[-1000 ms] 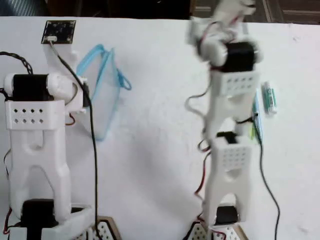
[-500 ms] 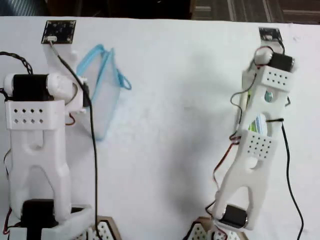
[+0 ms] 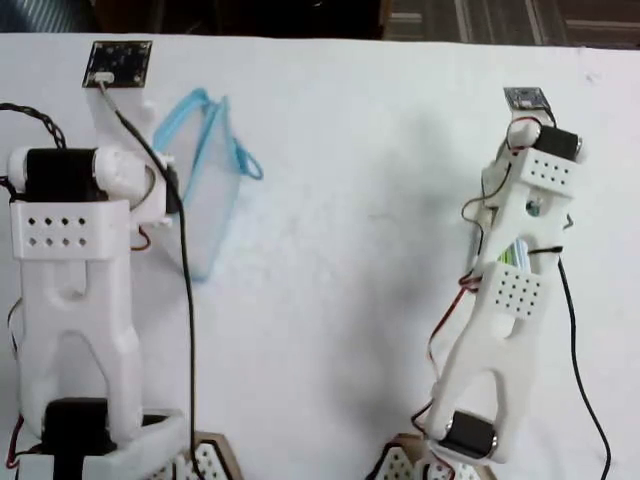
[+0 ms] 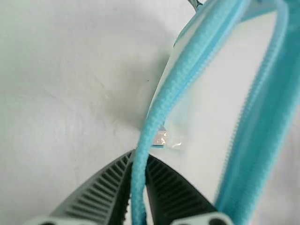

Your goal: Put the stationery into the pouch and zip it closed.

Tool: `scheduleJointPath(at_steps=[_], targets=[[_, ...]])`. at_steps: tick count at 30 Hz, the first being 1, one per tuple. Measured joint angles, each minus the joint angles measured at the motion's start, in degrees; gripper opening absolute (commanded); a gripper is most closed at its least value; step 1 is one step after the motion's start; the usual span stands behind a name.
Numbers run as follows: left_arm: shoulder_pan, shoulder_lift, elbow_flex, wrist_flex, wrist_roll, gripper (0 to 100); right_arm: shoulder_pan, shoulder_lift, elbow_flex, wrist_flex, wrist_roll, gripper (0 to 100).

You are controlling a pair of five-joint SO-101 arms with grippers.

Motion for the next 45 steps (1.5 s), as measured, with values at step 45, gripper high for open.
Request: scheduleJointPath(at_steps=[45], targets=[[0.0, 0.0, 0.0, 0.0, 0.0, 2, -8.0, -8.1, -7.7, 0.0, -11.4, 1.7]])
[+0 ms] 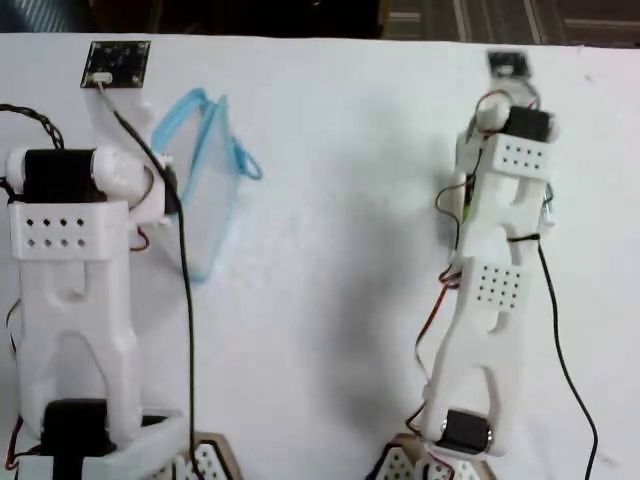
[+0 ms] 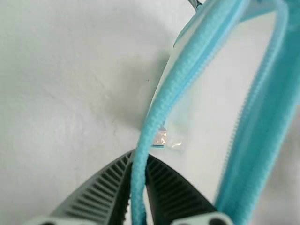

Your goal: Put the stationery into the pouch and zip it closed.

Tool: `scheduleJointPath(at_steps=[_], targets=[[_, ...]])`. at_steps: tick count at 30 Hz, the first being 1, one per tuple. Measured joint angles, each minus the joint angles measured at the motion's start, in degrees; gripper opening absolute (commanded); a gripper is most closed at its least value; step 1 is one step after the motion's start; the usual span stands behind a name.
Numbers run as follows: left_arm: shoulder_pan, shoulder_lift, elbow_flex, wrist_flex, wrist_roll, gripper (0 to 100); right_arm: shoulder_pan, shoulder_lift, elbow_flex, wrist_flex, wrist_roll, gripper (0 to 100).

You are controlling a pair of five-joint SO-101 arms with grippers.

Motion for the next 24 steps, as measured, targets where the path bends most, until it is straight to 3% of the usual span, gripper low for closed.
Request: scheduleJointPath(at_steps=[7, 13, 18, 24], targets=[[0.0, 0.0, 0.0, 0.0, 0.0, 2, -0.1, -11.6, -0.5, 0.0, -6.7, 1.7], [0.0, 0.0, 0.0, 0.0, 0.0, 2, -3.6, -21.2, -0.5, 0.1, -20.0, 1.7], [0.0, 0.0, 0.0, 0.0, 0.0, 2, -10.3, -31.3, -0.6, 0.1, -28.1, 1.7], [0.0, 0.0, 0.0, 0.0, 0.0, 2, -21.5, -44.1, -1.4, 0.1, -30.9, 1.7]])
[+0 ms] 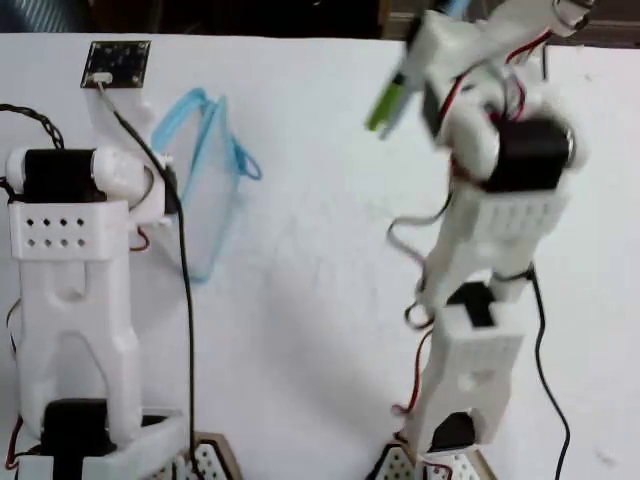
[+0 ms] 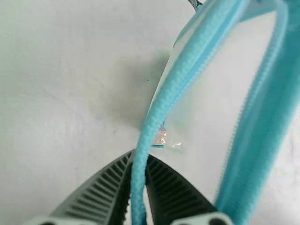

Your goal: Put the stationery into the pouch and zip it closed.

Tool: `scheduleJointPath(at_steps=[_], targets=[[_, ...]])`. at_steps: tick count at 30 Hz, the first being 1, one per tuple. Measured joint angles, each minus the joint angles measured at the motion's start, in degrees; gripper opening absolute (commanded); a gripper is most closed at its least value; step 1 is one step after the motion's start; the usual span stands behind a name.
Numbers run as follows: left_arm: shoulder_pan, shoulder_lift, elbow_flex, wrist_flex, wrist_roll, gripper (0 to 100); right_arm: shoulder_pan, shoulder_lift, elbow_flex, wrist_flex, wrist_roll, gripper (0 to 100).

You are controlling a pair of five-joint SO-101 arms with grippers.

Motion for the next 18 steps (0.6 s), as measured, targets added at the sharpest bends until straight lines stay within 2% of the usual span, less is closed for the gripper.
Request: scheduleJointPath(at_steps=[5, 11, 18], targets=[[0.0, 0.0, 0.0, 0.0, 0.0, 2, -11.3, -6.2, -0.2, -4.0, -0.1, 1.7], [0.0, 0.0, 0.0, 0.0, 0.0, 2, -20.8, -4.4, -0.3, -11.3, 3.3, 1.7], [0.0, 0.0, 0.0, 0.0, 0.0, 2, -23.7, 4.1, -0.3, -22.3, 3.6, 1.7]])
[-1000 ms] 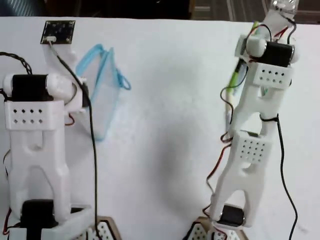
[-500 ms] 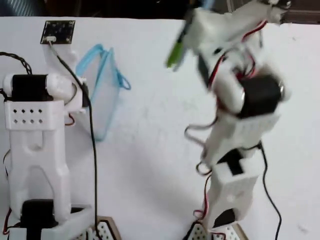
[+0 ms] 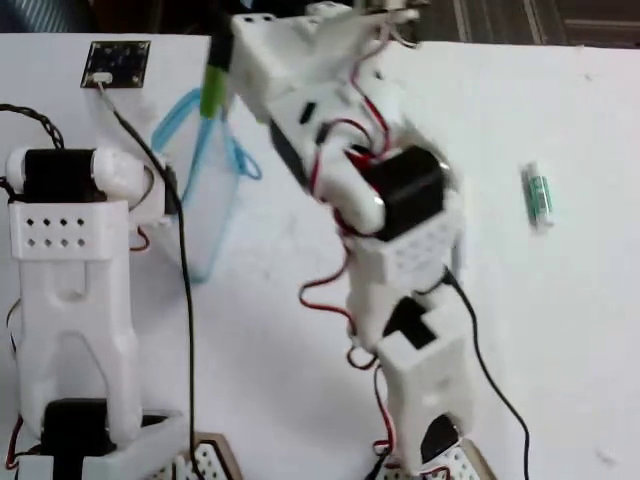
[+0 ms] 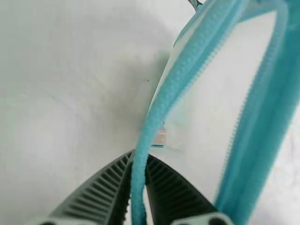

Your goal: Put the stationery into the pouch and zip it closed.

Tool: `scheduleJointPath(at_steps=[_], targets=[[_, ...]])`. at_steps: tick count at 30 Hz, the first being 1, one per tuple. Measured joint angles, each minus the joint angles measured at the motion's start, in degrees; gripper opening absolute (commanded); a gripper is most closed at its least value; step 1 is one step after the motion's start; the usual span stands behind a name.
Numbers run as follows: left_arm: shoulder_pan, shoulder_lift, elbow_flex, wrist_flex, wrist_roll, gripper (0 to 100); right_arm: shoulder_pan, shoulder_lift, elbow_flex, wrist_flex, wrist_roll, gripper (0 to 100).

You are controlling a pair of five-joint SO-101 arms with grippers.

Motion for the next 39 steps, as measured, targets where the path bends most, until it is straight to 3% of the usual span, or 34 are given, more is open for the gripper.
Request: scheduleJointPath(at_steps=[9, 18, 31, 34, 39], targets=[[0.0, 0.0, 0.0, 0.0, 0.0, 2, -0.2, 11.3, 0.0, -6.9, 0.7, 1.7], [0.0, 0.0, 0.0, 0.0, 0.0, 2, -0.8, 12.5, 0.0, -7.1, 3.0, 1.7], [0.0, 0.0, 0.0, 0.0, 0.0, 2, -3.0, 12.5, 0.0, 5.5, 3.2, 1.9], [0.0, 0.0, 0.0, 0.0, 0.0, 2, -3.1, 12.5, 0.0, 6.9, 3.2, 8.7], [0.0, 0.0, 0.0, 0.0, 0.0, 2, -4.1, 12.5, 0.0, 8.5, 3.2, 28.5]])
